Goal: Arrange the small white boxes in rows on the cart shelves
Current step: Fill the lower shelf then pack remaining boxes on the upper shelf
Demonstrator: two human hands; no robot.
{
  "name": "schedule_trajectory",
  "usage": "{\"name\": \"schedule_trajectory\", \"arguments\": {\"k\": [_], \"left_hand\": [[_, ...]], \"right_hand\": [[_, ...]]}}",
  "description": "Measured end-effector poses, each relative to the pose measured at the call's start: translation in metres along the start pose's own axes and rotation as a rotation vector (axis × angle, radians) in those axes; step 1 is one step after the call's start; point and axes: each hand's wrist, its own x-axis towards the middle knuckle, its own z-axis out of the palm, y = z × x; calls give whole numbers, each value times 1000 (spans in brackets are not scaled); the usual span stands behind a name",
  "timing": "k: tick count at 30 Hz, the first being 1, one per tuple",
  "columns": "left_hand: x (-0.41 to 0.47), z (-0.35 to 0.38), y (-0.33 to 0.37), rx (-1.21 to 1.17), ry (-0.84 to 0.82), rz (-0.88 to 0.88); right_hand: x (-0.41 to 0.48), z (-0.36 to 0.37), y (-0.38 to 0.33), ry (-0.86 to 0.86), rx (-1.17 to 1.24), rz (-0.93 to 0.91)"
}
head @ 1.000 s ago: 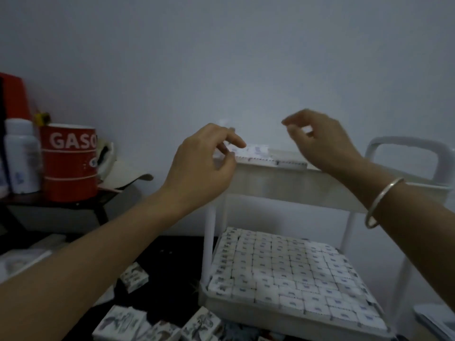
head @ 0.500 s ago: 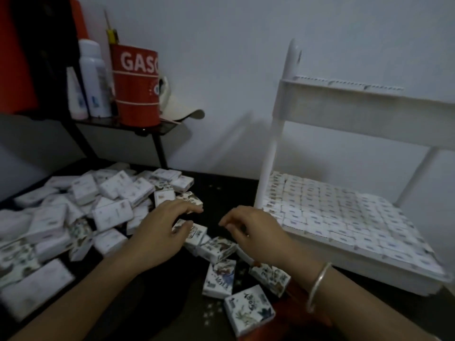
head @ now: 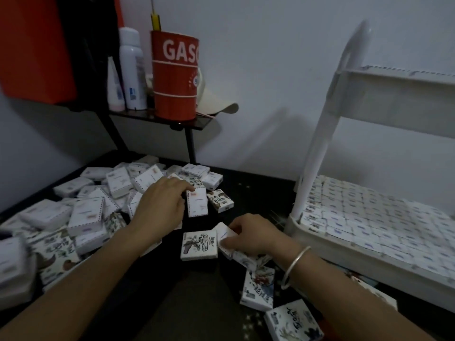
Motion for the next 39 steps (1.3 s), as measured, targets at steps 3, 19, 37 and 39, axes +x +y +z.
{"name": "schedule_trajectory", "arguments": {"k": [3,19,37,39], "left_hand": [[22,9,2,153,-57,120],[40,-4,26,-292,-179,-2],[108,-157,234,-851,-251,464],[128,-170,261,-809,-135,542]], "right_hand": [[1,0,-5,-17,14,11],[-35,-37,11,207,497,-198],[-194,-241,54,913,444,-291],[-205,-261,65,983,417,-269]]}}
